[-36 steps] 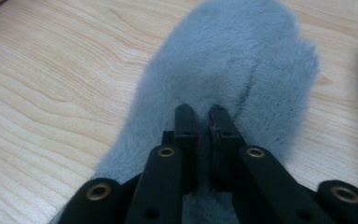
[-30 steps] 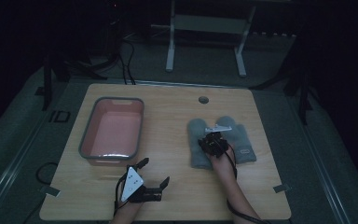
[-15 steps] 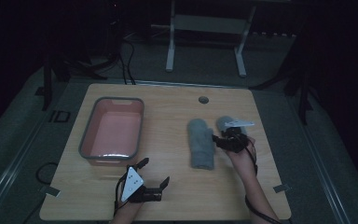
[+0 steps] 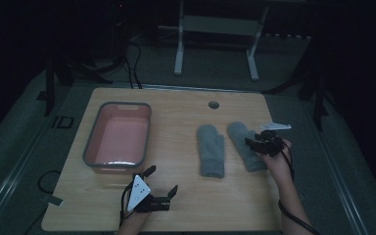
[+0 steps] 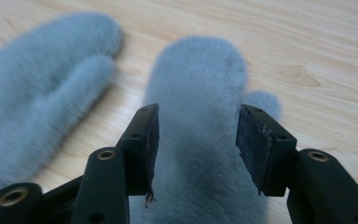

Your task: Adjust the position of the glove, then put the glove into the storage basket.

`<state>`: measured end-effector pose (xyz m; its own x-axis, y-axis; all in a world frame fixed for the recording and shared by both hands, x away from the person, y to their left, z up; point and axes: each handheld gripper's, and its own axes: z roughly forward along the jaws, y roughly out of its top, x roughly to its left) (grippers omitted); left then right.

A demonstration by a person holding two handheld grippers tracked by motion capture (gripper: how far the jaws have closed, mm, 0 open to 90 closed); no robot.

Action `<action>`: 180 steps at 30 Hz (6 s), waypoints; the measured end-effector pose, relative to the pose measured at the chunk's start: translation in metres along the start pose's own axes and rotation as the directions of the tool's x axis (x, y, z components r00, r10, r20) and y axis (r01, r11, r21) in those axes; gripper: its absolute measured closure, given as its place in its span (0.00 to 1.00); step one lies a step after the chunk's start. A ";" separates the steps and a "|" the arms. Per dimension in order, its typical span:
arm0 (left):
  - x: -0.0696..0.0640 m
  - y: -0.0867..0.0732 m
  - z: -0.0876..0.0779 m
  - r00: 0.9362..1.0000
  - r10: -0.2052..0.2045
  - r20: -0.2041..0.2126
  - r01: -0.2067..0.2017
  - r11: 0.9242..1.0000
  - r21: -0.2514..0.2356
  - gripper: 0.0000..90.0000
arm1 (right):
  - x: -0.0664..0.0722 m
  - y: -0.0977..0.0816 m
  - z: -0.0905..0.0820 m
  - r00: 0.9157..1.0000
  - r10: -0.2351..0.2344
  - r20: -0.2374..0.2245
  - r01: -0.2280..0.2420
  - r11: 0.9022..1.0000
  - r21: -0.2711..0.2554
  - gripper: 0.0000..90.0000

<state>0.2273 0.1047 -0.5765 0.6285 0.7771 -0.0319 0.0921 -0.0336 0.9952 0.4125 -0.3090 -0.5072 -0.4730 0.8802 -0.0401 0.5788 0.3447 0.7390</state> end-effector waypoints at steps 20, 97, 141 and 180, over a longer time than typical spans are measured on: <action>0.000 0.000 0.000 1.000 -0.003 0.002 0.003 1.000 -0.004 0.02 | 0.012 -0.024 0.016 0.974 0.196 0.115 -0.195 0.981 -0.017 0.90; -0.001 0.000 -0.001 1.000 0.003 -0.001 -0.003 1.000 -0.006 0.02 | 0.131 0.028 -0.032 0.964 0.258 0.071 -0.248 0.961 -0.126 0.90; -0.002 0.054 0.038 0.985 -0.125 0.117 0.089 0.957 0.275 0.02 | 0.080 0.007 -0.039 0.966 0.153 -0.207 -0.175 0.981 -0.090 0.20; 0.026 0.043 0.219 0.910 -0.409 0.065 0.249 0.667 0.702 0.38 | 0.069 0.004 0.056 0.927 0.176 -0.333 -0.104 0.969 0.222 0.70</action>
<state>0.4174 -0.0141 -0.5544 0.5848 0.6798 -0.4426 0.7606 -0.2699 0.5904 0.4193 -0.2291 -0.5448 -0.5576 0.7675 0.3164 0.7579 0.3151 0.5712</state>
